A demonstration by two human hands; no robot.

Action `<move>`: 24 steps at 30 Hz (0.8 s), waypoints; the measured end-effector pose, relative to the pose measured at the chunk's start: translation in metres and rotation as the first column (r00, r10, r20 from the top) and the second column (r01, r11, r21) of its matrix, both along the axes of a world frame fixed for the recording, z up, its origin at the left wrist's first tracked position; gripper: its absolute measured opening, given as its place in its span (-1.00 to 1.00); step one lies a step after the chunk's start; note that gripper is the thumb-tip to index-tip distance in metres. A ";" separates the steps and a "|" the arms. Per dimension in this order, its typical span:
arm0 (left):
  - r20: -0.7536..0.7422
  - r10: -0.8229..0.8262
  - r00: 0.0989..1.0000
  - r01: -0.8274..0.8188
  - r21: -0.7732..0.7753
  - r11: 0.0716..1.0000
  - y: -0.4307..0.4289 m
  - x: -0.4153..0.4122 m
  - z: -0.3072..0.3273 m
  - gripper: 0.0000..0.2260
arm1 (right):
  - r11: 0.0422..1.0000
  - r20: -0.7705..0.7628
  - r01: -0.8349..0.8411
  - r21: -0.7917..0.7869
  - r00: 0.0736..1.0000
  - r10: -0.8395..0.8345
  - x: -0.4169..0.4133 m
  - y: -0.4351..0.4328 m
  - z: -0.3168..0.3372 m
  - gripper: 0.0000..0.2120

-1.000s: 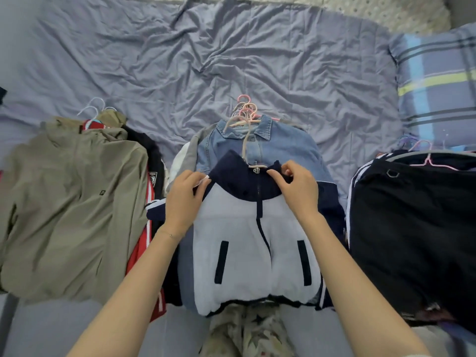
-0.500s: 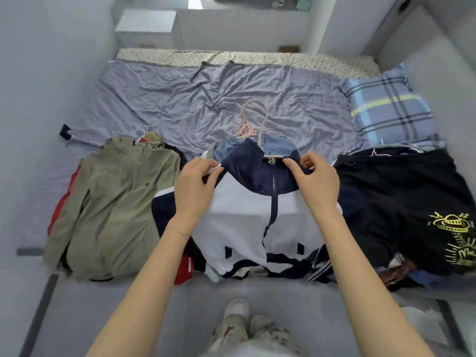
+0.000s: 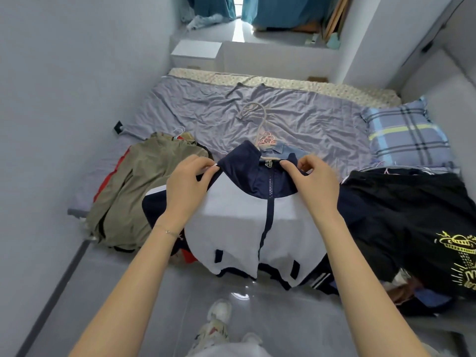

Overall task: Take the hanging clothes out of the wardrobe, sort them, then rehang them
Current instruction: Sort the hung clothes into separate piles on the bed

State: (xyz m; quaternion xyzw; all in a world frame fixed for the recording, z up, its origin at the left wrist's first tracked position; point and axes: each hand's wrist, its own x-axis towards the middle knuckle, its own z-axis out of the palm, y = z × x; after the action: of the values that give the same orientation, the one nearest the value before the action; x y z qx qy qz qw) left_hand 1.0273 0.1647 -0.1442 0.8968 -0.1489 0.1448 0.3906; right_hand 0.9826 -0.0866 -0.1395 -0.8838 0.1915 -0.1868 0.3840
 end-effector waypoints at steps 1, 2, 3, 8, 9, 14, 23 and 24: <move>-0.008 0.009 1.000 -0.009 -0.012 1.000 0.010 -0.005 0.001 -0.89 | 1.000 -0.002 -0.013 -0.009 1.000 0.013 -0.003 0.009 0.002 -0.58; -0.007 0.016 1.000 -0.017 -0.021 1.000 0.020 -0.008 0.002 -0.89 | 0.999 0.001 -0.024 -0.021 1.000 0.024 -0.004 0.018 0.005 -0.58; 0.002 0.027 1.000 -0.027 -0.027 0.999 0.029 -0.011 0.004 -0.89 | 0.999 0.008 -0.036 -0.030 0.999 0.036 -0.005 0.026 0.008 -0.57; 0.058 0.088 0.994 -0.085 -0.057 0.995 0.077 -0.008 0.014 -0.92 | 0.994 0.057 -0.088 -0.066 0.994 0.092 0.005 0.075 0.028 -0.57; 0.062 0.090 0.994 -0.085 -0.071 0.994 0.091 -0.004 0.015 -0.93 | 0.993 0.068 -0.097 -0.073 0.992 0.102 0.009 0.088 0.031 -0.57; 0.018 0.081 0.997 -0.079 -0.119 0.990 0.171 0.026 0.008 -0.92 | 0.989 0.089 -0.132 -0.066 0.986 0.138 0.037 0.167 0.034 -0.60; 0.009 0.056 0.998 -0.055 -0.096 0.994 0.342 0.127 -0.002 -0.90 | 0.991 0.043 -0.131 0.025 0.991 0.130 0.126 0.333 0.027 -0.59; 0.010 0.053 0.999 -0.052 -0.089 0.995 0.358 0.139 -0.002 -0.90 | 0.991 0.046 -0.129 0.027 0.991 0.128 0.136 0.349 0.027 -0.59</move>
State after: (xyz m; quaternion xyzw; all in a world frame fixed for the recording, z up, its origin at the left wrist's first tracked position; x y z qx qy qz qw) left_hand 1.1662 0.5225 -0.1461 0.8814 -0.1211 0.1668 0.4250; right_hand 1.1190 0.2623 -0.1123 -0.8840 0.1282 -0.1783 0.4127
